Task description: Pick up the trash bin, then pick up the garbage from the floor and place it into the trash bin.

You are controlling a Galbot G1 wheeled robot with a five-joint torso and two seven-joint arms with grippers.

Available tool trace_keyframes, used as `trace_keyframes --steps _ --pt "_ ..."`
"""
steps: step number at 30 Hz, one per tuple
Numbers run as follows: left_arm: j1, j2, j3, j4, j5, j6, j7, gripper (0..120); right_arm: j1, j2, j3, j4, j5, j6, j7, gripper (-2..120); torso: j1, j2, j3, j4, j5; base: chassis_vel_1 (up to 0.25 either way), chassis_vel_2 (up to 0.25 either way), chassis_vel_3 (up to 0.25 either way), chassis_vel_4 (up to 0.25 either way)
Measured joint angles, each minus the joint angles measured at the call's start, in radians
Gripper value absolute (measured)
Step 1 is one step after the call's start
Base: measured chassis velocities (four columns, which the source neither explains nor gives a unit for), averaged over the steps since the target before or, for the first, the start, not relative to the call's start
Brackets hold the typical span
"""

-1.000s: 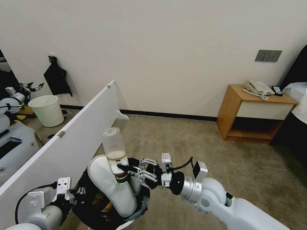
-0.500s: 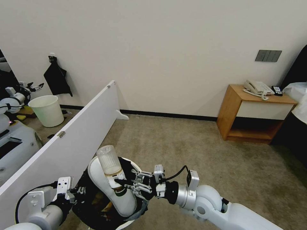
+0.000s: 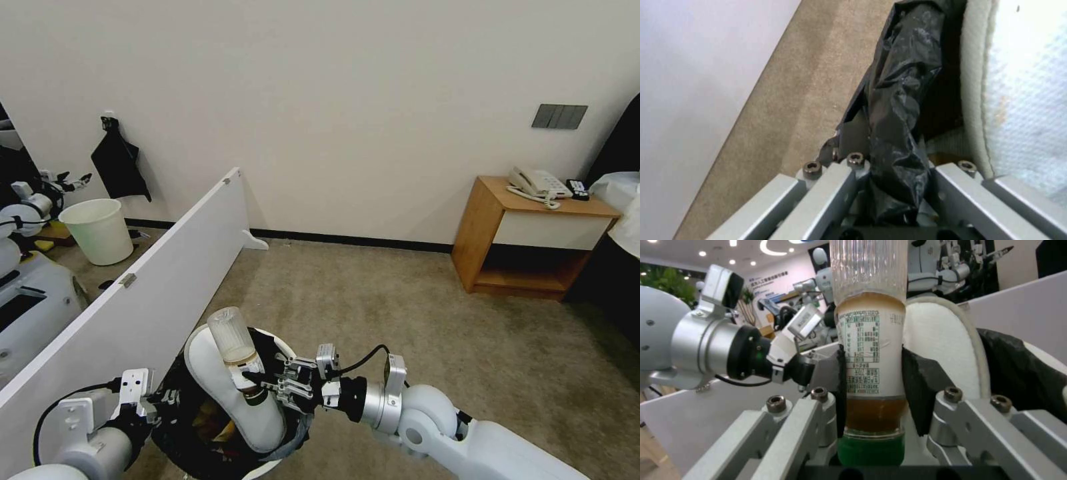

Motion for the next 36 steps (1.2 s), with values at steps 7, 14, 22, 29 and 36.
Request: trace_keyframes --steps 7,14,22,29,36 --pt "0.001 0.0 0.0 -0.002 0.0 0.0 0.0 2 0.006 0.008 -0.014 -0.011 -0.008 0.0 0.002 26 0.0 0.0 0.0 0.0 0.0 0.0 0.0 0.0 0.0" --pt "0.001 -0.003 0.0 -0.004 -0.001 0.0 0.001 2 0.003 0.009 -0.028 -0.018 -0.02 -0.001 0.001 26 0.0 0.0 0.0 0.0 0.0 0.0 0.0 0.0 0.0" --pt "0.002 -0.003 -0.002 -0.005 -0.001 0.0 0.001 2 -0.002 0.005 -0.032 -0.018 -0.03 0.0 0.005 47 0.0 0.0 0.0 -0.0001 0.0 0.0 0.0 0.0 0.0" --pt "0.001 -0.002 -0.005 -0.005 -0.002 0.0 0.001 2 -0.015 -0.005 -0.023 -0.009 -0.035 0.003 0.005 76 0.0 0.0 0.0 -0.0001 0.0 0.0 0.0 0.0 0.0" --pt "0.002 -0.002 -0.005 -0.008 -0.004 0.0 0.0 2 -0.024 -0.009 -0.015 -0.004 -0.035 0.004 0.005 99 0.0 0.0 0.0 0.0 0.0 0.0 0.0 0.0 0.0"
